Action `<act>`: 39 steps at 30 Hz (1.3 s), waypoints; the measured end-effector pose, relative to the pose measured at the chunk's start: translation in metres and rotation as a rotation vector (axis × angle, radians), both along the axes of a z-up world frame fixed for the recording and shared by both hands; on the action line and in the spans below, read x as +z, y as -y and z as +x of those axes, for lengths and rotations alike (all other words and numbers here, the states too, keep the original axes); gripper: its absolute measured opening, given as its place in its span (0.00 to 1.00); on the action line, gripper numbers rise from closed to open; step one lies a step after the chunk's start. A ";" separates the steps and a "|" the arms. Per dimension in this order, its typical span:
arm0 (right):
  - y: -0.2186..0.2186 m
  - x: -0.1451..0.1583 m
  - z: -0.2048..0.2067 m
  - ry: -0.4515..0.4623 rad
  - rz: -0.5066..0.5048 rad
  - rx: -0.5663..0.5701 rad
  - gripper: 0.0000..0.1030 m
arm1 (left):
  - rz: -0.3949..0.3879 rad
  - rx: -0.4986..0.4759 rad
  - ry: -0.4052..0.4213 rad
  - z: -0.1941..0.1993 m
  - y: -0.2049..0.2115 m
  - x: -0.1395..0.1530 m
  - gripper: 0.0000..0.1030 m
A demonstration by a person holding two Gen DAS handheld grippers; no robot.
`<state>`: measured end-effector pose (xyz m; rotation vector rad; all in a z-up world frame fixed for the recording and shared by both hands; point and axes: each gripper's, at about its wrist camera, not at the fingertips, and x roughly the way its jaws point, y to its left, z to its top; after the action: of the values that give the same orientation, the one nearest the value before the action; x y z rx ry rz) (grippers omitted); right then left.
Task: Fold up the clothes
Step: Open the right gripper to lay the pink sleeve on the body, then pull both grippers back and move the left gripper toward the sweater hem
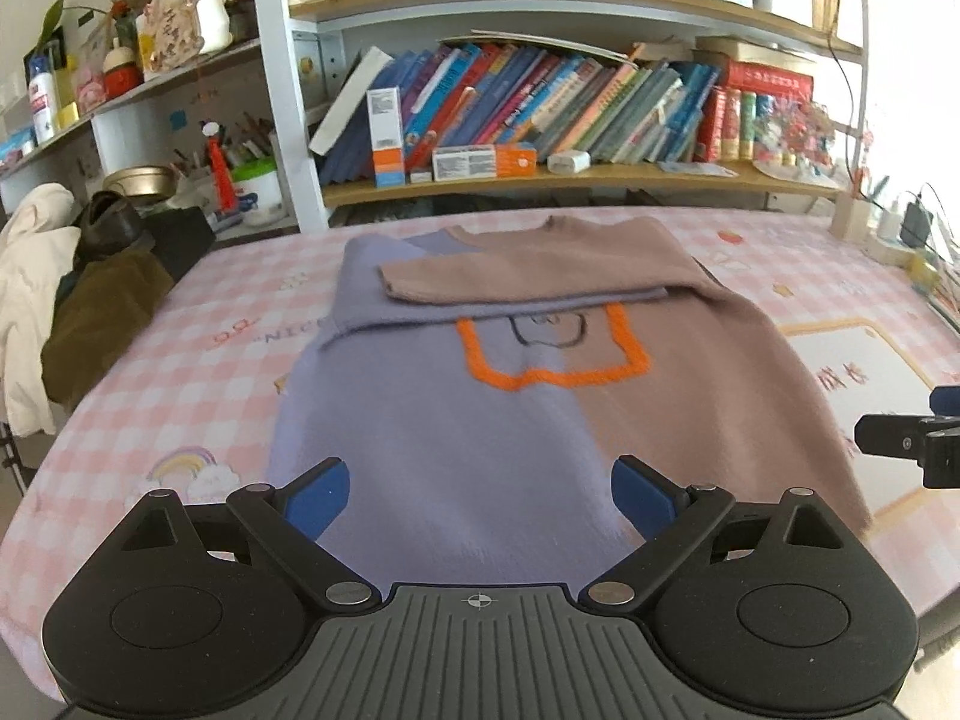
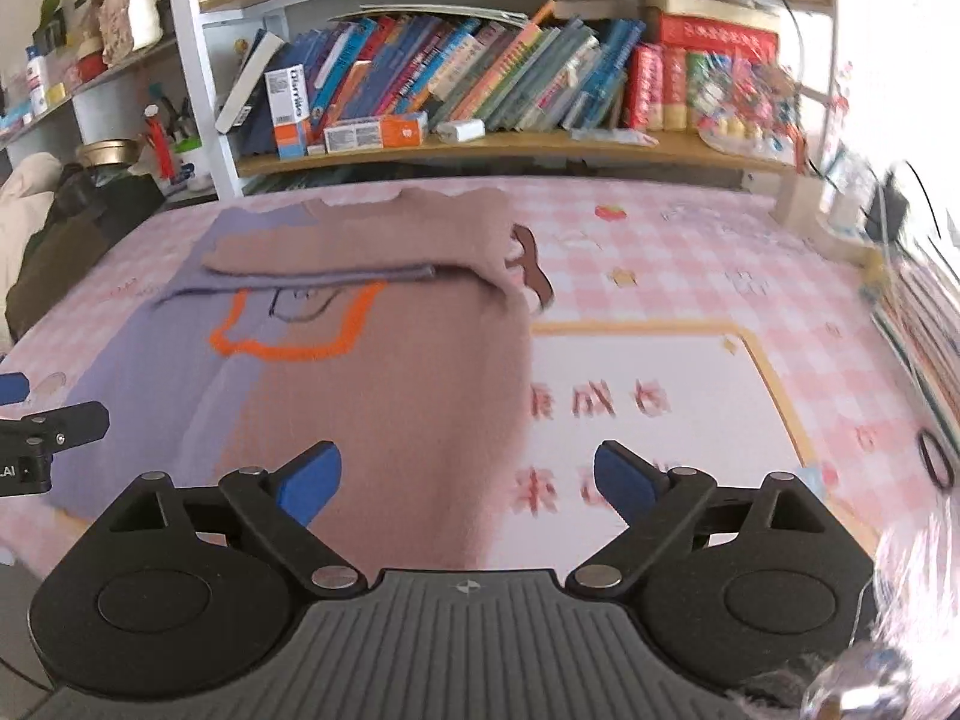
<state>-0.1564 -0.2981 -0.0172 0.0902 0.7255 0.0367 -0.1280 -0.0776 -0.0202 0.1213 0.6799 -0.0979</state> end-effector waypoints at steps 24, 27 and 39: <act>0.022 -0.022 -0.028 -0.078 0.092 -0.105 0.89 | -0.020 0.123 -0.008 -0.024 -0.039 -0.016 0.93; 0.025 -0.023 -0.023 -0.082 0.103 -0.123 0.89 | -0.037 0.132 -0.021 -0.018 -0.046 -0.018 0.93; 0.031 -0.031 0.002 -0.112 0.187 -0.153 0.81 | -0.138 0.241 -0.122 0.014 -0.088 -0.028 0.90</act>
<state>-0.1545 -0.3294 -0.0481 0.3283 0.8244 -0.0475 -0.1139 0.0107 -0.0487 -0.1006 0.8023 0.0798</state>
